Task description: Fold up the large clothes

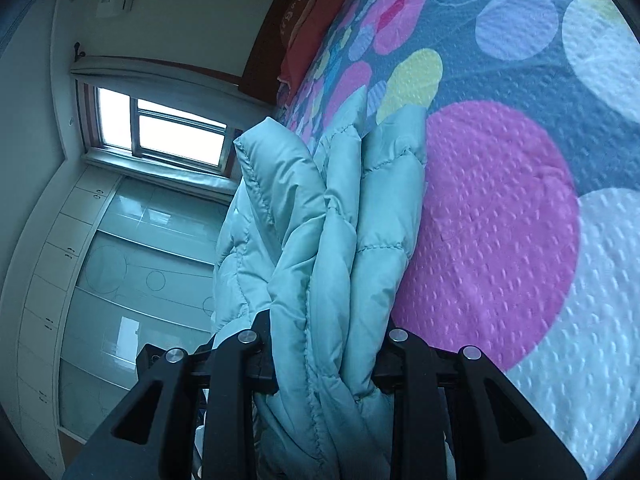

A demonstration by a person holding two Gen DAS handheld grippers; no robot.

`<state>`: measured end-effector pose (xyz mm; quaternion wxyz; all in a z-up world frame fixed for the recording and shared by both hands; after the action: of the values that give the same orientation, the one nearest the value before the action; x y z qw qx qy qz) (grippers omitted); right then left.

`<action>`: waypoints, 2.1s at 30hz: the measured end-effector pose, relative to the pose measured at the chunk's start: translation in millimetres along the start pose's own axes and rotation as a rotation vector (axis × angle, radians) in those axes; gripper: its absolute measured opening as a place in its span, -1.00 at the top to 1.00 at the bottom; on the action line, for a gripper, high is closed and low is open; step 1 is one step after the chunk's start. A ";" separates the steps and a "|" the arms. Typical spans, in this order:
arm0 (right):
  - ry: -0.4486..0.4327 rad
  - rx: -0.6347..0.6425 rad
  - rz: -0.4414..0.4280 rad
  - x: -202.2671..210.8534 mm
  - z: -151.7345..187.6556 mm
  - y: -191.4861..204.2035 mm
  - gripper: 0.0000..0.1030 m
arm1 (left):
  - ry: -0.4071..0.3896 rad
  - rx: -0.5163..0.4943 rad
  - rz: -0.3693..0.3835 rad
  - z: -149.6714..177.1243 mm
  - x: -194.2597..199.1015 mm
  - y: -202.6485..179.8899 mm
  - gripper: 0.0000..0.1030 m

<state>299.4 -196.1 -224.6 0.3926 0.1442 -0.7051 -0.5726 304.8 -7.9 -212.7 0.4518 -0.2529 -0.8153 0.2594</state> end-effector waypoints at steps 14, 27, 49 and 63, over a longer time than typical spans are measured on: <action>0.012 0.085 0.110 14.6 -19.7 -3.3 -0.18 | 0.004 0.014 0.025 -12.5 11.2 29.1 -0.47; -0.041 -0.028 0.138 2.6 -76.7 -20.4 0.38 | 0.012 -0.045 -0.070 -36.7 -8.4 34.7 -0.31; -0.033 -0.005 0.183 53.5 -4.6 -33.2 -0.21 | 0.007 -0.085 -0.121 14.4 33.1 20.2 -0.47; -0.092 0.055 0.252 109.5 41.9 -28.0 -0.22 | -0.019 -0.270 -0.312 46.1 73.4 0.1 -0.48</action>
<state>191.2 -247.0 -209.3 0.4247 0.0388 -0.7504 -0.5050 230.7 30.6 -189.4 0.4406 -0.1793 -0.8762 0.0771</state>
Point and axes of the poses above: each gripper's, at about its wrist camera, not at the fingertips, and x roughly against the way its jaws point, y to its left, z to its underside, the point moved 10 cm from there along -x, roughly the way its jaws point, and after that the axes turned 11 degrees about -x, right-handed, at the moved point
